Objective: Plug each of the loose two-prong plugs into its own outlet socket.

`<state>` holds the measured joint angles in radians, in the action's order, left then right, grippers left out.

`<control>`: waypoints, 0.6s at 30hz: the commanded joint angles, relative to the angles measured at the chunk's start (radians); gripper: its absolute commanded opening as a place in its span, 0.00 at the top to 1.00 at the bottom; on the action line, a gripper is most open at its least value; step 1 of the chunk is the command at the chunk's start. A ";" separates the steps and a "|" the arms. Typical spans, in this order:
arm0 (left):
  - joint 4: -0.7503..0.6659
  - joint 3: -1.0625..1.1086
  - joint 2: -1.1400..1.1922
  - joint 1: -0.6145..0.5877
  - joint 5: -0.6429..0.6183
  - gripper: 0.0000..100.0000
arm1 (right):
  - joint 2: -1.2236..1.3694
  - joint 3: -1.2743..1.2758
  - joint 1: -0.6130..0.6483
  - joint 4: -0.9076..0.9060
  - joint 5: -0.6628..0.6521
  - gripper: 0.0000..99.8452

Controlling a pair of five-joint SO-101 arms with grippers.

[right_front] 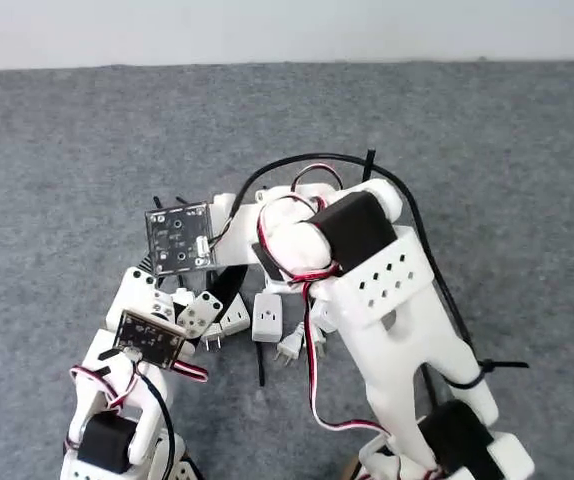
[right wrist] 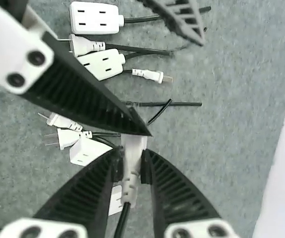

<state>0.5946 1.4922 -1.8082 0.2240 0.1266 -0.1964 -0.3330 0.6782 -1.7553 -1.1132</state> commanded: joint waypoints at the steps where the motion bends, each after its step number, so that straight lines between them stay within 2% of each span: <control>1: 0.006 -0.045 -0.011 0.008 0.009 0.74 | -0.044 -0.054 0.019 -0.036 0.014 0.99; 18: -0.026 0.036 -0.011 0.008 0.008 0.74 | -0.045 -0.055 0.021 -0.036 0.014 0.99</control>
<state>0.5946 1.5305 -1.8082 0.2240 0.1250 -0.1964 -0.3330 0.6859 -1.7568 -1.1101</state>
